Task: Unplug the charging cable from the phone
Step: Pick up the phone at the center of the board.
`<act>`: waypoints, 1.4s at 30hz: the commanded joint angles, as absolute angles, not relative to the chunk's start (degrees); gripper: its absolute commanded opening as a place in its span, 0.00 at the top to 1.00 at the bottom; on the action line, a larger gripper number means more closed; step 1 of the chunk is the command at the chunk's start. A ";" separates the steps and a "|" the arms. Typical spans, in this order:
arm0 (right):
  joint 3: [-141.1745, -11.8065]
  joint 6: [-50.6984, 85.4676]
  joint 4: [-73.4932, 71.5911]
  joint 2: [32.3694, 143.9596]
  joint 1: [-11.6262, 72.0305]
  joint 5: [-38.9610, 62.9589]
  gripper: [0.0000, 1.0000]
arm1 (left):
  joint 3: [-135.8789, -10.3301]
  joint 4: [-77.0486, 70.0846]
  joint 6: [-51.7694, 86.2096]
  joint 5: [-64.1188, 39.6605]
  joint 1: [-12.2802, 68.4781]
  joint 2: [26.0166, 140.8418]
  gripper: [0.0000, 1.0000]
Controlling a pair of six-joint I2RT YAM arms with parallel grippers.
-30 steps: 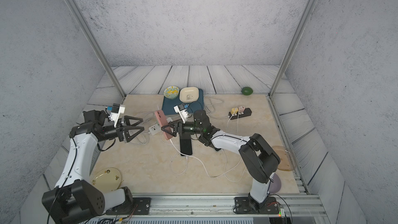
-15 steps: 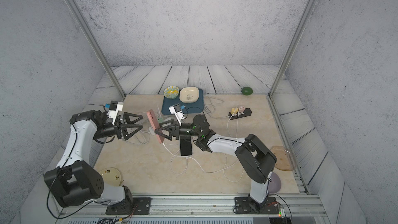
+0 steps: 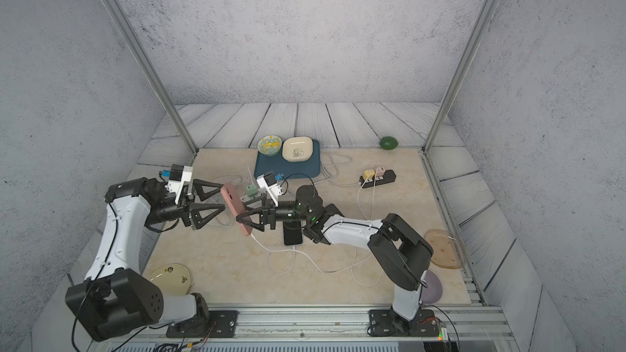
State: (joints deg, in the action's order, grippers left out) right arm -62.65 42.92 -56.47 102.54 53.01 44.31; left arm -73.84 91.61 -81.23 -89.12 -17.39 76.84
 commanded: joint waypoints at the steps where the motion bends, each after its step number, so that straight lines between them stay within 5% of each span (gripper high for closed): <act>1: -63.31 40.96 -61.34 102.27 53.66 43.52 0.57 | -73.13 101.76 -82.94 -98.53 -16.88 76.45 0.02; 28: -66.62 37.21 -64.42 106.08 54.76 43.73 0.56 | -71.98 101.86 -82.83 -98.53 -13.10 76.85 0.01; 42: -66.28 37.03 -63.63 106.63 54.69 44.05 0.48 | -71.52 101.85 -82.88 -98.50 -12.92 76.73 0.38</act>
